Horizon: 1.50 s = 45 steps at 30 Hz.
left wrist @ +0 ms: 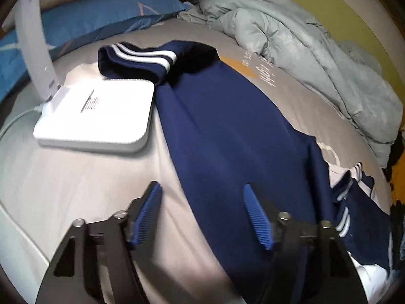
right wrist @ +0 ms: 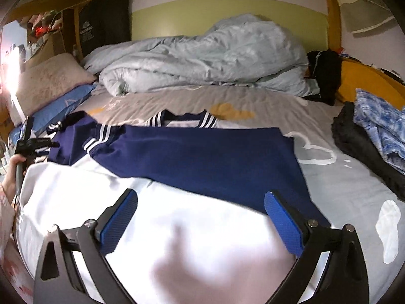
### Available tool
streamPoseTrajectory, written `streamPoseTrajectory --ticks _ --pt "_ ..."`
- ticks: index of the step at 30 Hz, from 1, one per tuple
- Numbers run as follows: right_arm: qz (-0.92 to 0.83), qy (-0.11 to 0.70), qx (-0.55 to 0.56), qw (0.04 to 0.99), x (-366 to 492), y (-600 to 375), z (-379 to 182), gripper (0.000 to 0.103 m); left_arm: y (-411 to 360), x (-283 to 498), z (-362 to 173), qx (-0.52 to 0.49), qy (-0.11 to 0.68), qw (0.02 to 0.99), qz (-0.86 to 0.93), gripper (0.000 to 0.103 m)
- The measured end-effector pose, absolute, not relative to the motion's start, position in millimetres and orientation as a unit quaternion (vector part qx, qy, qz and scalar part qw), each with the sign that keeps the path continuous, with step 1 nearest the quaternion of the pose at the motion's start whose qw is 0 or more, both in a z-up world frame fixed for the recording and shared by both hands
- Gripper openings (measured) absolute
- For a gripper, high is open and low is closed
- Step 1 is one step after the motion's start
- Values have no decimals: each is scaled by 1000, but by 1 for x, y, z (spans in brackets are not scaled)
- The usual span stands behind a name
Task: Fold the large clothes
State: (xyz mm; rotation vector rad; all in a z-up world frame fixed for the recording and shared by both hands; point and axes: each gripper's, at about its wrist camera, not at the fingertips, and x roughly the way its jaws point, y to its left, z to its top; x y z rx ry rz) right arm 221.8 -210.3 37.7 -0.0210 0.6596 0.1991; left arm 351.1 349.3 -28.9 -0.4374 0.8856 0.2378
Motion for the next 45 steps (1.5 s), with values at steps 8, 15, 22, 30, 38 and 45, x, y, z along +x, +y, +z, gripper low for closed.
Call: streamPoseTrajectory --ticks 8,15,22,30,38,45 --pt "81 350 8 933 232 -216 20 95 327 334 11 -165 349 919 80 4" --pt "42 354 7 934 233 -227 17 95 243 276 88 -127 260 957 -36 4" --pt "45 345 0 937 224 -224 25 95 130 244 76 -72 290 945 -132 4" --pt "42 326 -14 944 213 -227 33 95 137 243 56 -74 314 941 -102 51" --pt "46 332 -16 942 215 -228 28 95 217 241 102 -130 247 960 -12 67" --pt "52 341 -13 939 222 -223 24 95 293 315 53 -169 302 934 89 72"
